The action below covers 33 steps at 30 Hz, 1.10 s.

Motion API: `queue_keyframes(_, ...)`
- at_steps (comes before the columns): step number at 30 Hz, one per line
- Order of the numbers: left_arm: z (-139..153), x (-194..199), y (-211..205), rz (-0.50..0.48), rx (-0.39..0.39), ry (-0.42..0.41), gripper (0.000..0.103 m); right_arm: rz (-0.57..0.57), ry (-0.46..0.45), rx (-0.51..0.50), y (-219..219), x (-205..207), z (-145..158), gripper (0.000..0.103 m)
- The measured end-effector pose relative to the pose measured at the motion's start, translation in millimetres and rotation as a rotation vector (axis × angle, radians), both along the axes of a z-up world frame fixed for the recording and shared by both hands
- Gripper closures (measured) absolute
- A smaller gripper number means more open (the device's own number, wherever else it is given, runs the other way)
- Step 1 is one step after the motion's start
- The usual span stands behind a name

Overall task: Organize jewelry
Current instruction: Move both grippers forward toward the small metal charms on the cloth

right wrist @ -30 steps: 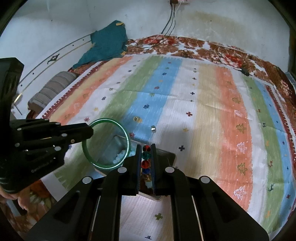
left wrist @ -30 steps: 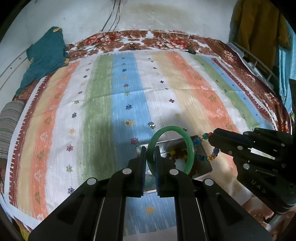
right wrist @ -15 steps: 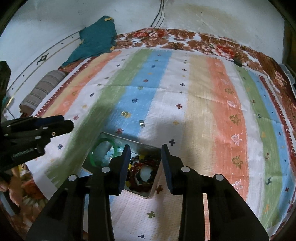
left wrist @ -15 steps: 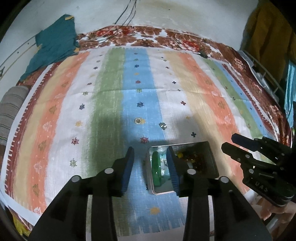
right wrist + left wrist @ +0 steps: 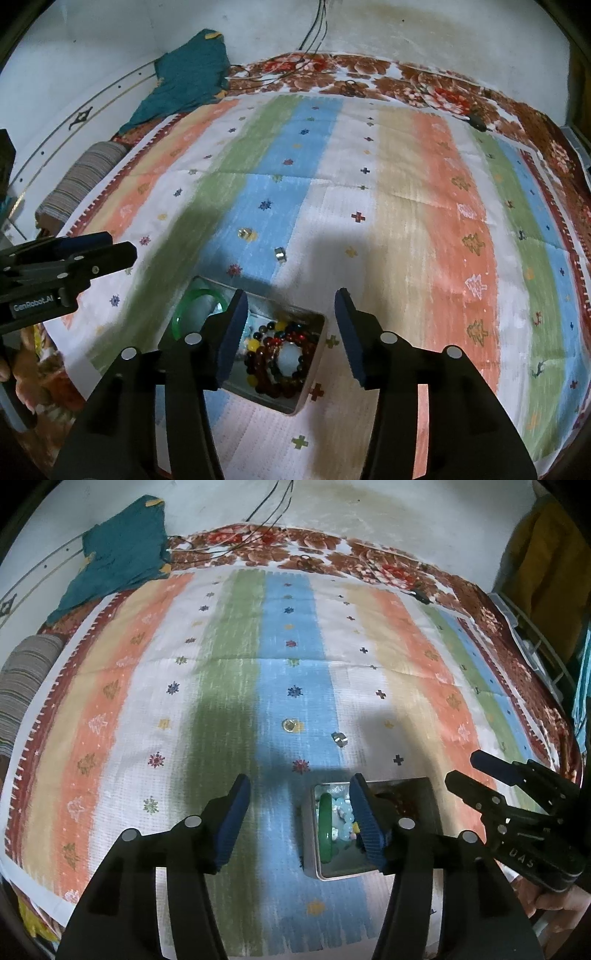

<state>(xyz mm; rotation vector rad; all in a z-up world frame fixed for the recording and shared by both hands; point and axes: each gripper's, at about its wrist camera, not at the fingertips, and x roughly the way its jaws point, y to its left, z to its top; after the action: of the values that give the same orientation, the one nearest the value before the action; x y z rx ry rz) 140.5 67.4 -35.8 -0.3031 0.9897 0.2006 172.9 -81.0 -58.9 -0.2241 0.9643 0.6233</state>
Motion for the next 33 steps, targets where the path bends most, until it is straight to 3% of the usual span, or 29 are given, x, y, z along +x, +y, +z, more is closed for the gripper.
queue_keyframes(6,-3,10,4,0.004,0.011,0.015,0.045,0.001,0.002,-0.002,8,9,-1,0.046)
queue_keyframes(9,-6,19,7,0.008,0.019,0.026,0.039,0.005,0.007,-0.010,11,13,-2,0.045)
queue_keyframes(33,-51,81,42,0.025,-0.016,0.147,0.040,0.075,0.112,-0.065,46,53,-32,0.045)
